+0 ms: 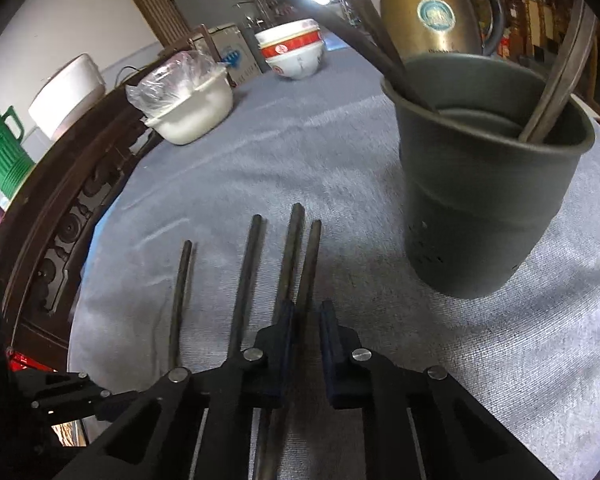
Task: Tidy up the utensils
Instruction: 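Close the left gripper on a chopstick while the right gripper grasps another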
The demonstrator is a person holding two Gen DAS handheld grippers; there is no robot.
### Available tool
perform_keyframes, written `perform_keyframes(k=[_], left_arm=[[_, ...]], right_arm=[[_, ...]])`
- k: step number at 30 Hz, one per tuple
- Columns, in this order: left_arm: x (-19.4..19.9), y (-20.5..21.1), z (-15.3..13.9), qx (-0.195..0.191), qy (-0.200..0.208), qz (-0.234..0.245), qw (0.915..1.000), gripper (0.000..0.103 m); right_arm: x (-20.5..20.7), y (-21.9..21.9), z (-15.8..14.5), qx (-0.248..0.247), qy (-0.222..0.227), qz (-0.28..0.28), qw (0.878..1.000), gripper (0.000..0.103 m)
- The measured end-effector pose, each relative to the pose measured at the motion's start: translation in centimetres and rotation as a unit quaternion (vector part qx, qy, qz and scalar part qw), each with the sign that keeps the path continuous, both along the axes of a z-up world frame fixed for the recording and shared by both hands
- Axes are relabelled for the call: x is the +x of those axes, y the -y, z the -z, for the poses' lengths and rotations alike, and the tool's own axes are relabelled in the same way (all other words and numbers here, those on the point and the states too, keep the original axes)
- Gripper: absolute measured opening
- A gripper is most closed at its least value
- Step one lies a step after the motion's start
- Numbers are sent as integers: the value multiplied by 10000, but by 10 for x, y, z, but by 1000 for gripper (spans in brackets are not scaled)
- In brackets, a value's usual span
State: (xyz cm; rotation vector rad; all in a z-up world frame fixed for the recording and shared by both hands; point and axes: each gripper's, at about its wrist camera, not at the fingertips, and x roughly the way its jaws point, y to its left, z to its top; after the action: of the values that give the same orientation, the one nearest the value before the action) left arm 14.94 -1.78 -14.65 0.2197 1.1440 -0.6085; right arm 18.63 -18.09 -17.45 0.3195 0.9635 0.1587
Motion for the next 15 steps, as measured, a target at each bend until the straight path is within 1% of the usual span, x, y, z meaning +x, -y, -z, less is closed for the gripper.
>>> perform_keyframes(k=[4,5,8,12,15], left_arm=[[-4,-4,0,68,44,243,9997,18],[-11,-5,-3,89,63,308,9995,18],[-14,-8,-5,137,93,468,9988,19],[-18,-13,-10,152,120,518,9985,18],[-19,-16,-16,145,238,485,9984,18]], right_arm=[[2,0,-2,-269,-97,-7,9996,13],[3,3,-2,-223,-140,-3,9997,13],[5,7,-2,63,-157,54,9998,13],[10,7,-7,140,-102,129,9998,14],[16,3,-8,142,-105,160,9997,14]])
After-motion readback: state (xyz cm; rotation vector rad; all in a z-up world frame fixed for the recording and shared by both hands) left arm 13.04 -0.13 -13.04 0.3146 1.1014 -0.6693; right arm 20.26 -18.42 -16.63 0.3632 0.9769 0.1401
